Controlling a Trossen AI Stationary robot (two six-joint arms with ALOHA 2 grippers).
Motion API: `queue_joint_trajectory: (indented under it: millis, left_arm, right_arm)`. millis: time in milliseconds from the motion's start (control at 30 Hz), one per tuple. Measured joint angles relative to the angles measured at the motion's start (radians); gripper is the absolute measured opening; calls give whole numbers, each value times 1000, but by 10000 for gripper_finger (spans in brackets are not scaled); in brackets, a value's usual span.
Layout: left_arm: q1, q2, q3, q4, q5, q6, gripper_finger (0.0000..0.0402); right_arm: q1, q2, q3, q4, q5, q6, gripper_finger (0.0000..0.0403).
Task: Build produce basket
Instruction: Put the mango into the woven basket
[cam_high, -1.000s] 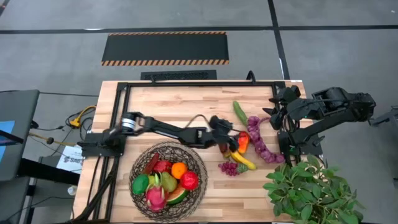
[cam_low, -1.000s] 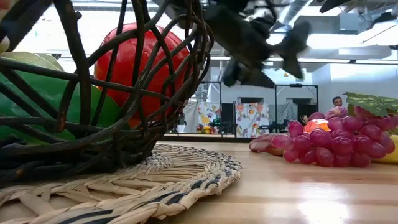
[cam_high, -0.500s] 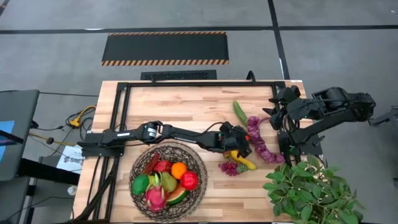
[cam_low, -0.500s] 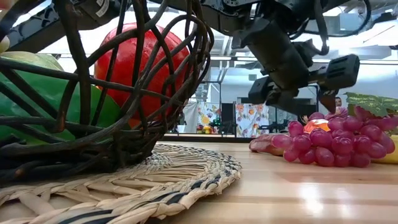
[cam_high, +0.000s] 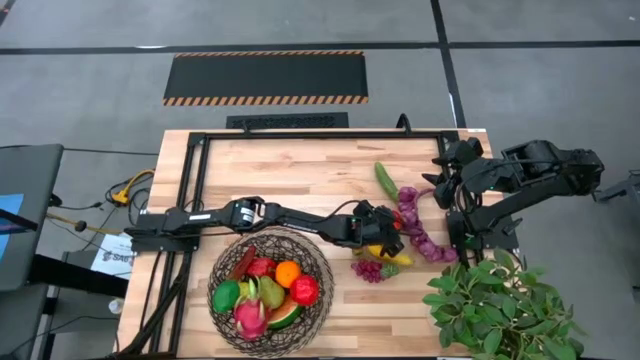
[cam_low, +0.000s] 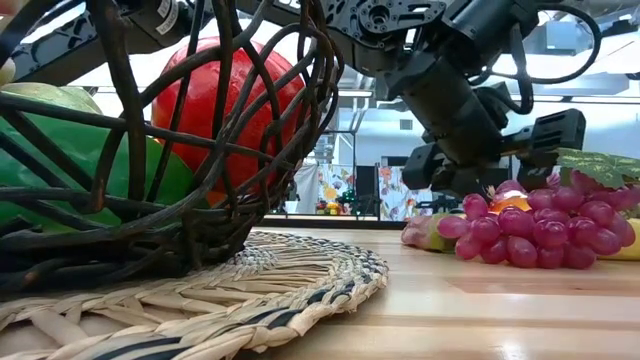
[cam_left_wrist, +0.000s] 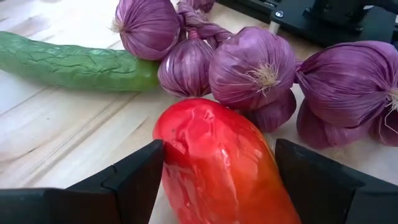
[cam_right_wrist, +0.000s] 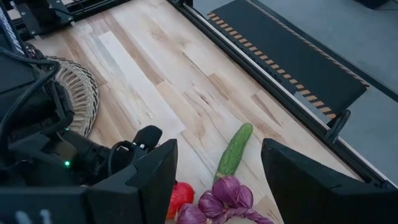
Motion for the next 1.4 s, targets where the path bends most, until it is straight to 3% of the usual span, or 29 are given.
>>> queue_joint_trajectory:
  millis: [233, 567, 700, 1133, 1400]
  left_arm:
    - [0, 0, 12, -45, 10, -4, 270]
    - [0, -3, 55, -126, 26, 32, 147]
    - [1, 3, 112, -200, -12, 72, 117]
    - [-16, -74, 114, -291, -48, 86, 110]
    - [-40, -264, 115, -532, -49, 177, 110]
  right_arm:
    - [0, 0, 0, 0, 0, 0, 255]
    - [0, 0, 0, 0, 0, -1, 255]
    - [0, 0, 0, 0, 0, -1, 255]
    - [0, 0, 0, 0, 0, 4, 255]
    - [0, 0, 0, -1, -1, 5, 255]
